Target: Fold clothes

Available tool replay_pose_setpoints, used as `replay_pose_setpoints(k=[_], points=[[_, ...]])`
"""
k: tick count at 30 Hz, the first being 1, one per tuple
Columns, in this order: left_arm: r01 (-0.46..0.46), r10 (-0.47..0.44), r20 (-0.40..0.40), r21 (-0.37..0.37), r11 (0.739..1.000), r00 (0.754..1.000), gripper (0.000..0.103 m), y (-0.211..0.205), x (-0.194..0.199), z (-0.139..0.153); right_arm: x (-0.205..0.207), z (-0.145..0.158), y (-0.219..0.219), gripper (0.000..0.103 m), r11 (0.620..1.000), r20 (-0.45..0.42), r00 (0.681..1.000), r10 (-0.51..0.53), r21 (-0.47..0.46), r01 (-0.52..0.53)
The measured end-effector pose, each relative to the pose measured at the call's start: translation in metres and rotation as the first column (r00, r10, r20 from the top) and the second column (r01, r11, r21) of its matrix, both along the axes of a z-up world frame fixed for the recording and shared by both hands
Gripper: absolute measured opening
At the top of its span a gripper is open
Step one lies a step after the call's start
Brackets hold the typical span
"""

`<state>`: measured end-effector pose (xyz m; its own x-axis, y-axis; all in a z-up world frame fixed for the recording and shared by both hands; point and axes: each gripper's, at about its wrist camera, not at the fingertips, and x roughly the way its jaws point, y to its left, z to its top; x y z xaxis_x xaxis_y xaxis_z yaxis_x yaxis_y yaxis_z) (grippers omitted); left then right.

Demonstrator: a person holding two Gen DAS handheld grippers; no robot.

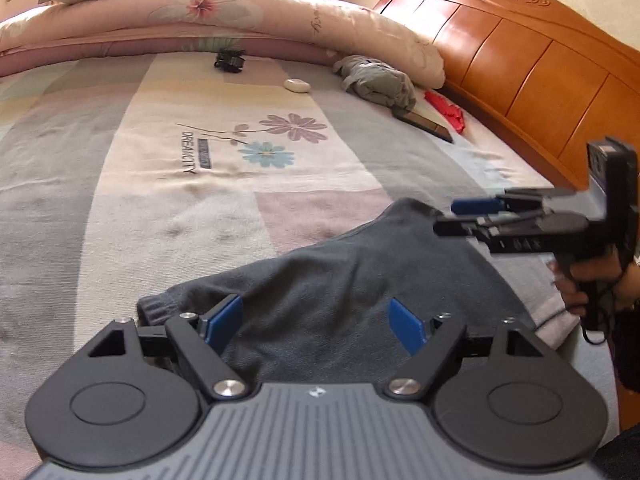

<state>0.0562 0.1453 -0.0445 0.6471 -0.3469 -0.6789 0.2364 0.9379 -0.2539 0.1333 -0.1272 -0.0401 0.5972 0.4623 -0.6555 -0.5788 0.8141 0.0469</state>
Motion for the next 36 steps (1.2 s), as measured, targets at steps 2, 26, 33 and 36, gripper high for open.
replay_pose_setpoints(k=[2,26,33,36], points=[[0.035,-0.035,-0.002,-0.020,0.999,0.999,0.080,-0.011,0.006,-0.003,-0.019,-0.002,-0.003,0.059,1.000,-0.012,1.000,0.006,-0.004,-0.006],[-0.022,0.024,-0.122,0.022,1.000,0.992,0.081,-0.028,0.008,-0.024,-0.075,-0.025,-0.031,0.071,0.998,-0.072,0.996,-0.046,0.050,0.049],[-0.089,0.090,-0.077,0.005,0.996,0.993,0.085,-0.008,-0.017,-0.001,-0.079,-0.022,-0.032,0.074,0.996,-0.080,0.996,-0.045,0.078,0.051],[-0.137,0.138,-0.156,0.017,0.990,0.978,0.083,0.002,-0.013,-0.017,-0.079,-0.028,-0.034,0.077,0.995,-0.108,0.993,-0.051,0.085,0.060]])
